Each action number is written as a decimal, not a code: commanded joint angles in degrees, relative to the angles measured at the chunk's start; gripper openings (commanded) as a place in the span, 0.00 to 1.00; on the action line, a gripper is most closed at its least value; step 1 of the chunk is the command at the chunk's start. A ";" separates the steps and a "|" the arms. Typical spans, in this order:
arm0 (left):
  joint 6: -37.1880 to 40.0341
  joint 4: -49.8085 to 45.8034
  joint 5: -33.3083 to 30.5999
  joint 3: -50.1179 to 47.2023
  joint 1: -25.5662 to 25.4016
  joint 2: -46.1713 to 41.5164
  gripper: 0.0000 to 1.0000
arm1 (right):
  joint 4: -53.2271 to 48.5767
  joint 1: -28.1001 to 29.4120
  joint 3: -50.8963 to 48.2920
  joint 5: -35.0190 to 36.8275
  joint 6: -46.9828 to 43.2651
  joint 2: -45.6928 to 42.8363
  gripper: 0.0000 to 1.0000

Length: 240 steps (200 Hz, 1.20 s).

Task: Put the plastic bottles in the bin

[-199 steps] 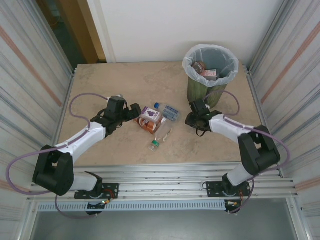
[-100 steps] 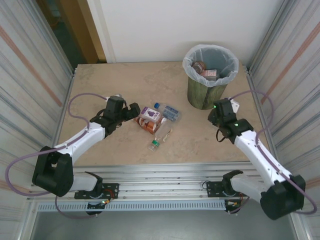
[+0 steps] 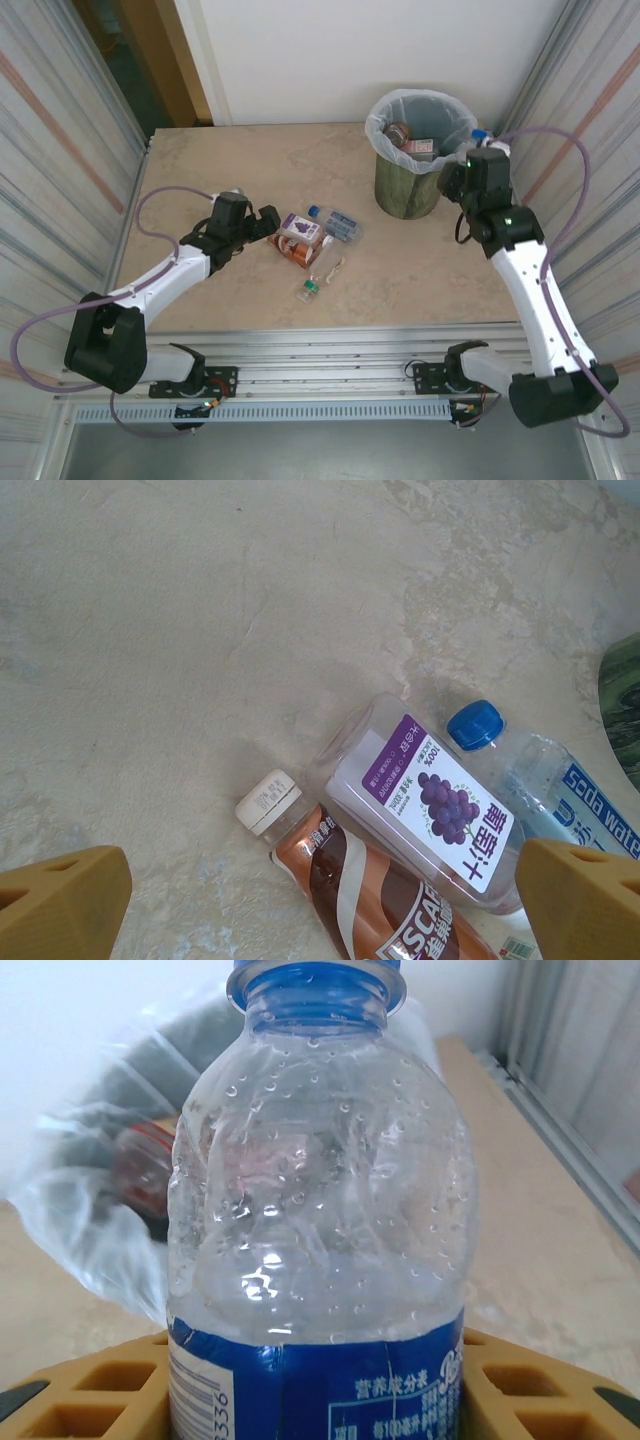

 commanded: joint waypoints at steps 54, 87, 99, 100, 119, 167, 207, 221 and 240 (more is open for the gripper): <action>-0.09 0.19 -0.82 -0.90 0.46 -2.53 0.99 | -1.15 -3.64 23.44 -13.57 -12.88 22.22 0.34; -0.06 -0.03 -0.90 -0.82 0.54 -2.99 0.99 | -3.30 -5.58 31.03 -17.92 -14.11 30.02 0.37; -0.06 -0.16 -0.97 -0.85 0.55 -3.09 0.99 | -4.63 -5.84 33.00 -18.68 -14.47 32.51 0.37; -0.06 -0.14 -0.92 -0.88 0.55 -3.15 0.99 | -4.73 -5.87 33.13 -18.70 -14.49 32.69 0.37; -0.06 -0.30 -1.12 -1.06 0.63 -3.44 0.99 | -6.52 -5.99 35.32 -19.75 -15.35 35.75 0.40; -0.07 -0.40 -1.17 -0.91 0.72 -3.30 0.99 | -9.04 -5.86 37.12 -20.83 -16.85 39.11 0.66; -0.06 -0.39 -0.94 -0.43 0.72 -2.96 0.99 | -9.46 -5.91 37.39 -21.20 -17.20 39.30 0.81; -0.06 -0.42 -0.88 -0.37 0.72 -2.88 0.99 | -9.44 -5.84 37.46 -21.66 -17.14 39.25 0.81; -0.06 -0.51 -0.78 -0.28 0.72 -2.86 0.99 | -9.39 -5.83 37.56 -22.23 -16.96 39.03 0.81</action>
